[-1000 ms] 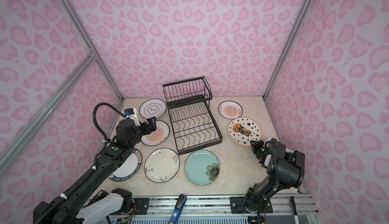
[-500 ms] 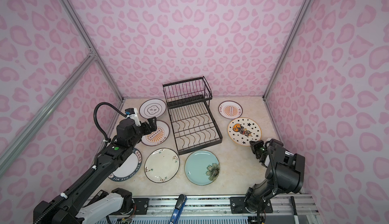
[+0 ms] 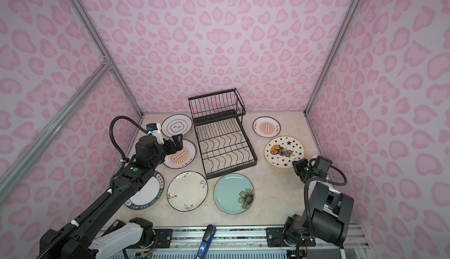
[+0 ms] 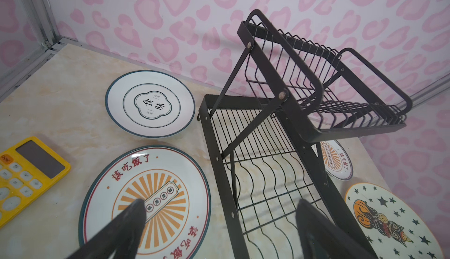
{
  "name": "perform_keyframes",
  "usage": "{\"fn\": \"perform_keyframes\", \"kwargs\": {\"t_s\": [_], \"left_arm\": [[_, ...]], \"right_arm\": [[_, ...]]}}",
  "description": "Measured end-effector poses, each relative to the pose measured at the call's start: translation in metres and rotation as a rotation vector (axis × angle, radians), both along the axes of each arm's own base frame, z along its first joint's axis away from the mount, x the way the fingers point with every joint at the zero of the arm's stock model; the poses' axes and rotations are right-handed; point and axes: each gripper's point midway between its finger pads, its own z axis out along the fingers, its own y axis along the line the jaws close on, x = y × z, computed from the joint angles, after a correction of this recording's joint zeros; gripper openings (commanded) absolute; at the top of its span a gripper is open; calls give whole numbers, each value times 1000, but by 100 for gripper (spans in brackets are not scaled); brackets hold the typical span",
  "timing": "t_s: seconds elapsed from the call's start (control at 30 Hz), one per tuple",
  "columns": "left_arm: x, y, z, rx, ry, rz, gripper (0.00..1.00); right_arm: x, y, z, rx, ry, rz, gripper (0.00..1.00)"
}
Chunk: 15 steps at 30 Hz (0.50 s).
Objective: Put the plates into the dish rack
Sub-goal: 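Tilt the star-print plate up onto its edge with the right gripper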
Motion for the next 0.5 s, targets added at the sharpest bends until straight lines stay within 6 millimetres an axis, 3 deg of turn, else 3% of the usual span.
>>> {"fn": "perform_keyframes", "kwargs": {"t_s": [0.5], "left_arm": [[3, -4, 2, -8, 3, -14, 98]], "right_arm": [[1, -2, 45, -59, -46, 27, 0]]}}
